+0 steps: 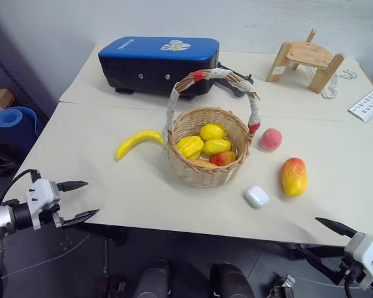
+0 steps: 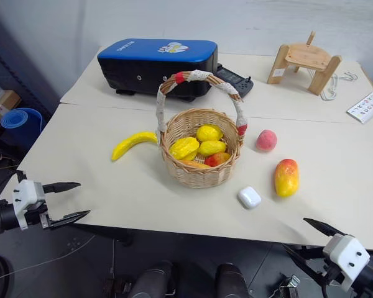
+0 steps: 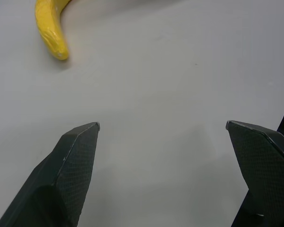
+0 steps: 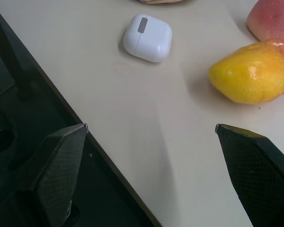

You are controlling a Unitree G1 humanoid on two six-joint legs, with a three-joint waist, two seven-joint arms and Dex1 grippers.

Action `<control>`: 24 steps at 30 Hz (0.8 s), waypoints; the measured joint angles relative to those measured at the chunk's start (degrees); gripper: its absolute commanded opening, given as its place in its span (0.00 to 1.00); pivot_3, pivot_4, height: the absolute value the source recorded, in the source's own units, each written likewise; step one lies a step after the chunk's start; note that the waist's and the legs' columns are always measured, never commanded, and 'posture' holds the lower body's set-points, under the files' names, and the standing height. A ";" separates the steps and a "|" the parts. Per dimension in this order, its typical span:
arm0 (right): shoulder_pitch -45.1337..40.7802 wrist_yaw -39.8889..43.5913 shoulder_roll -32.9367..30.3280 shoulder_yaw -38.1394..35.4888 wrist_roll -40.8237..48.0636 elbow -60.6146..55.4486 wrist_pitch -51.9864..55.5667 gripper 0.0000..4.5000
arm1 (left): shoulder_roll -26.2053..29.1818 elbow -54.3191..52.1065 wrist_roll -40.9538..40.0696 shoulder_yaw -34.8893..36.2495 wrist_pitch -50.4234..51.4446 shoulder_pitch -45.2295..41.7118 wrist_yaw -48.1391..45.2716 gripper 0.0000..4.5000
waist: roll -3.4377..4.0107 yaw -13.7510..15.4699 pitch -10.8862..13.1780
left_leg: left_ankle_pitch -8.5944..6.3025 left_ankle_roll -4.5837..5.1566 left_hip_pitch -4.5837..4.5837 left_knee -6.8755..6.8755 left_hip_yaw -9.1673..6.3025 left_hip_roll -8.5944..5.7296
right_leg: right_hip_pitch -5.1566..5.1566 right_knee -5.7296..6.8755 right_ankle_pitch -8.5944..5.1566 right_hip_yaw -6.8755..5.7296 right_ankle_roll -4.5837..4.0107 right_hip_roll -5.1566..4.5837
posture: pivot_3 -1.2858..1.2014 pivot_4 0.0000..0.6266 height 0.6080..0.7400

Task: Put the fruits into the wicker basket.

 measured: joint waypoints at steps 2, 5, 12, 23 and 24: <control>-0.35 -0.39 0.07 0.03 -0.04 -0.01 0.03 0.99 | -0.23 -0.73 -0.22 0.03 0.23 0.78 0.14 1.00 | 0.00 -0.03 0.00 | 0.00 0.00 0.00 0.00 0.00 0.00 | -0.01 0.00 0.00 0.05 0.00 0.00 | 0.52 0.24 1.00; -0.71 -0.76 0.10 0.33 -0.11 -0.01 0.03 0.99 | -0.65 -2.07 -0.85 0.09 0.68 1.70 0.47 1.00 | 0.00 -0.01 0.00 | -0.01 -0.01 0.01 -0.01 0.01 0.01 | 0.00 -0.02 0.00 0.21 0.00 0.00 | 0.52 0.24 1.00; -1.05 -0.58 0.06 1.71 -0.09 -0.90 0.77 0.99 | -1.26 -7.51 -3.82 -0.27 5.26 -0.37 0.81 1.00 | -0.04 0.06 0.02 | 0.00 -0.06 0.01 0.00 0.03 0.01 | 0.01 -0.03 0.00 0.50 -0.01 0.02 | 0.52 0.24 1.00; -21.91 -21.69 -11.71 13.51 10.15 -25.21 44.44 0.99 | -1.84 -31.50 -12.22 -10.04 20.12 -8.16 0.10 1.00 | -0.04 0.00 0.10 | 0.13 -0.08 0.03 -0.04 0.13 0.33 | -0.04 -0.29 0.17 0.69 -0.27 0.33 | 0.52 0.24 1.00; -23.38 -23.85 -11.80 14.79 9.35 -25.23 47.65 0.99 | -2.32 -31.89 -12.28 -10.71 20.79 -8.22 0.53 1.00 | -0.04 0.18 0.10 | 0.16 -0.04 -0.17 0.02 0.07 0.42 | -0.13 -0.37 0.17 0.65 -0.27 0.53 | 0.52 0.24 1.00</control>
